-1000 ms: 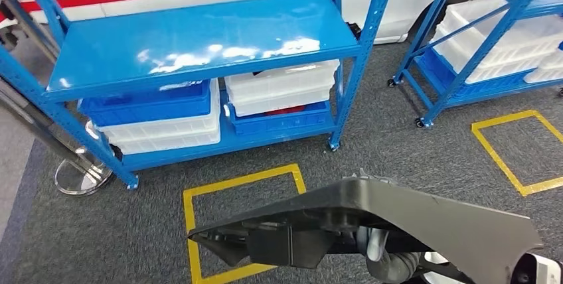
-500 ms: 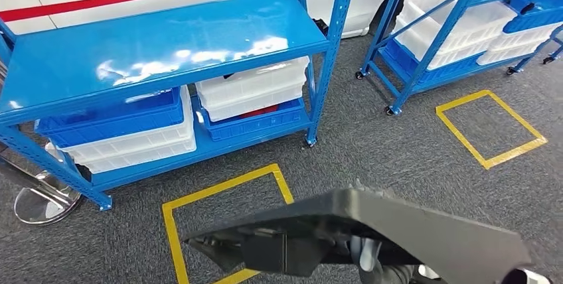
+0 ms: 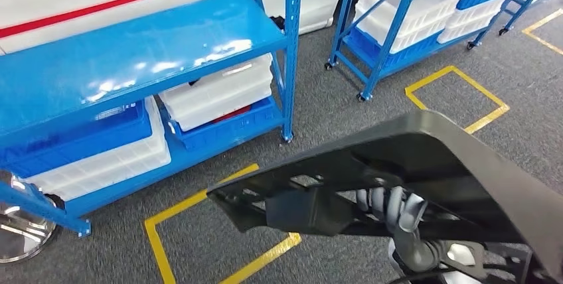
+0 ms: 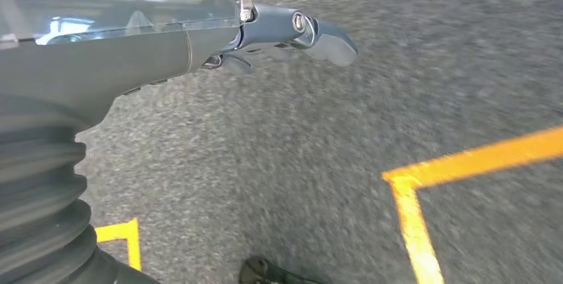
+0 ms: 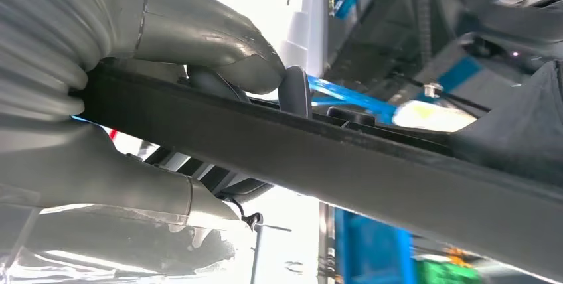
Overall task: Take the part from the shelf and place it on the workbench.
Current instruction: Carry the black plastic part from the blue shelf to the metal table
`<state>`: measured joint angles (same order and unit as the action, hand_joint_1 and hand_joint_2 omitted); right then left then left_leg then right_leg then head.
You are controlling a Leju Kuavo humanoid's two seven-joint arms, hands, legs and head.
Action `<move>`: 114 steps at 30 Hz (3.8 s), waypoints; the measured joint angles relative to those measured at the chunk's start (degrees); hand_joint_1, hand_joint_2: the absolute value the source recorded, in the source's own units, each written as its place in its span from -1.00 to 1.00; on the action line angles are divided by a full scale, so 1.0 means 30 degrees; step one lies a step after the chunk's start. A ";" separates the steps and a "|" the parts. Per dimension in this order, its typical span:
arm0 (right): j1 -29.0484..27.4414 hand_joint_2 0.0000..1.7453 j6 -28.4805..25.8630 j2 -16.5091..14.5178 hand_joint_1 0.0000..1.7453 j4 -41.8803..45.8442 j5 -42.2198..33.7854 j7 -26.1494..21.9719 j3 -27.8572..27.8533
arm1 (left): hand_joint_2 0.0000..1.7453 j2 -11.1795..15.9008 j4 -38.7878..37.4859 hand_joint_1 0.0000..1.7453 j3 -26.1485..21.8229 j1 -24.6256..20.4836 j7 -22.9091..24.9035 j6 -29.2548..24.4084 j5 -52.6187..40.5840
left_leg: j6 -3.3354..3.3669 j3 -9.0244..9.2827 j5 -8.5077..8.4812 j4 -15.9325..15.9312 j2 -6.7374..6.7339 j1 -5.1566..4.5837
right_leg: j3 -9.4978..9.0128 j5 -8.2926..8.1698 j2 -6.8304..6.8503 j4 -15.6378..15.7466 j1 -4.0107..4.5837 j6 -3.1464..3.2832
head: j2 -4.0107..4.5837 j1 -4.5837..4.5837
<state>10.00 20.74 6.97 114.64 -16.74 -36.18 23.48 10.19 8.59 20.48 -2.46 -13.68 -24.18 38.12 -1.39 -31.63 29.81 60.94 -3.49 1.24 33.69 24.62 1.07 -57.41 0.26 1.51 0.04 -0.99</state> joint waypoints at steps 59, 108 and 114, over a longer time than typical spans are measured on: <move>-0.0078 1.00 0.4772 0.0869 0.94 -0.0271 -0.1485 -0.0859 -0.2106 | 1.00 -0.1849 0.0002 -1.00 0.1632 -0.0187 -0.0178 0.2812 0.0168 | 0.0293 0.0063 -0.0674 -0.0617 -0.0617 -0.0096 | 0.0395 0.0117 0.0513 -0.0379 0.0216 -0.0052 | 0.0000 -0.0180; -0.0559 1.00 0.3590 0.0953 0.94 -0.0552 -0.0844 -0.1049 -0.2260 | 1.00 -0.1594 0.0007 -1.00 0.1907 -0.0293 0.0016 0.2678 0.0291 | 0.0744 -0.0330 -0.1346 -0.0933 0.1247 -0.0081 | 0.1136 0.1360 -0.1240 -0.2383 -0.0144 -0.0613 | 0.0000 -0.0332; -0.1338 1.00 0.3674 0.0820 0.94 -0.0596 -0.0007 -0.1155 -0.2253 | 1.00 -0.1576 0.0007 -1.00 0.1894 -0.0217 -0.0032 0.2692 0.0321 | 0.0729 -0.0135 -0.1141 -0.0970 0.0275 -0.0153 | 0.2158 0.1181 -0.0237 -0.3911 -0.0386 -0.0791 | 0.0002 -0.0368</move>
<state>5.98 31.76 9.43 112.86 -16.76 -39.64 16.72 5.46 8.61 26.16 -3.11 -13.77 -16.11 39.09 0.80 -32.04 26.39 58.03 -2.67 0.78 40.16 28.16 0.36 -69.14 -0.90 -0.86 0.05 -2.09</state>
